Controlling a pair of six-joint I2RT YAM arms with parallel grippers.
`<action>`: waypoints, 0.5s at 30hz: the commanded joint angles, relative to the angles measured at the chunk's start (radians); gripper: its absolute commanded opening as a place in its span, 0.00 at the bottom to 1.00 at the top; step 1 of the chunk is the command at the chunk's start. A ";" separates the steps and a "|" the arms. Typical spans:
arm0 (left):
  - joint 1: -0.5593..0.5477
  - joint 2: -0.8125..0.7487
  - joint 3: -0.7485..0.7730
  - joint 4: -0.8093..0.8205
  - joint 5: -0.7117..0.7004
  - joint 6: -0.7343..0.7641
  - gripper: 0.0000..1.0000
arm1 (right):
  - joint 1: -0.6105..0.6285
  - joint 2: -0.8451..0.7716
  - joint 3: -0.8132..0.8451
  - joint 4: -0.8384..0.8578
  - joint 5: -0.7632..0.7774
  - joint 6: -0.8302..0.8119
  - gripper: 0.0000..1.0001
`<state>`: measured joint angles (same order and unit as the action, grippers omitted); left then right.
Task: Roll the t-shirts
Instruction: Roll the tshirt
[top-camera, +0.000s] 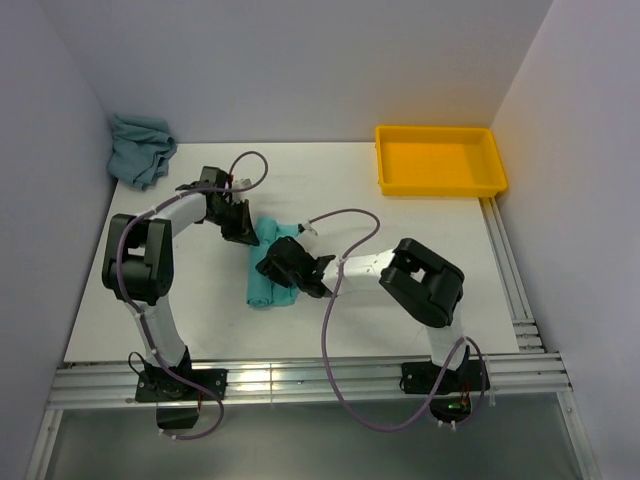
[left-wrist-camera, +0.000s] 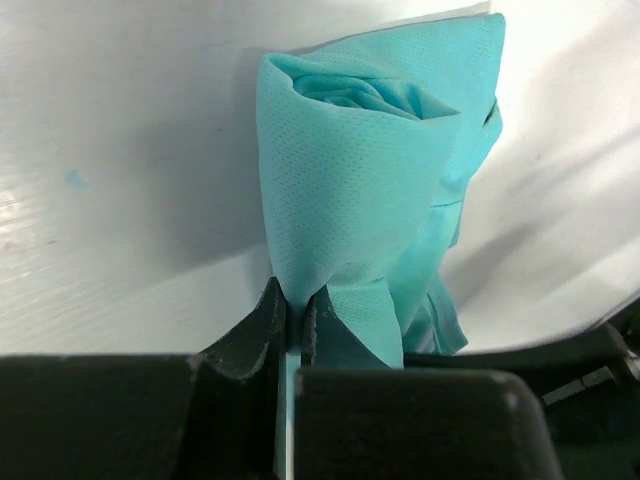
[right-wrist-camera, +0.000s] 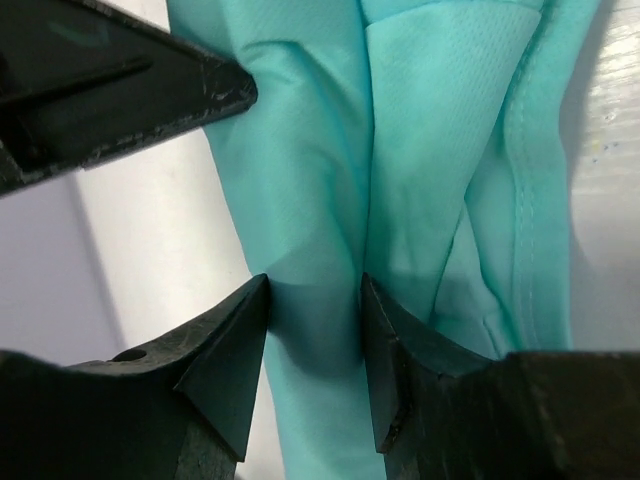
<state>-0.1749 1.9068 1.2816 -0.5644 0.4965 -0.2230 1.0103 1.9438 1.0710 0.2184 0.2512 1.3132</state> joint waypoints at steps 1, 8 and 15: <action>-0.009 -0.042 0.044 -0.012 -0.116 0.028 0.00 | 0.051 -0.040 0.136 -0.388 0.134 -0.103 0.49; -0.029 -0.028 0.064 -0.049 -0.145 0.028 0.00 | 0.108 0.018 0.386 -0.666 0.259 -0.175 0.49; -0.043 -0.022 0.074 -0.068 -0.148 0.016 0.00 | 0.117 0.171 0.631 -0.780 0.293 -0.247 0.49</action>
<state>-0.2089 1.9038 1.3231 -0.6125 0.3759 -0.2222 1.1282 2.0441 1.6138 -0.4469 0.4709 1.1194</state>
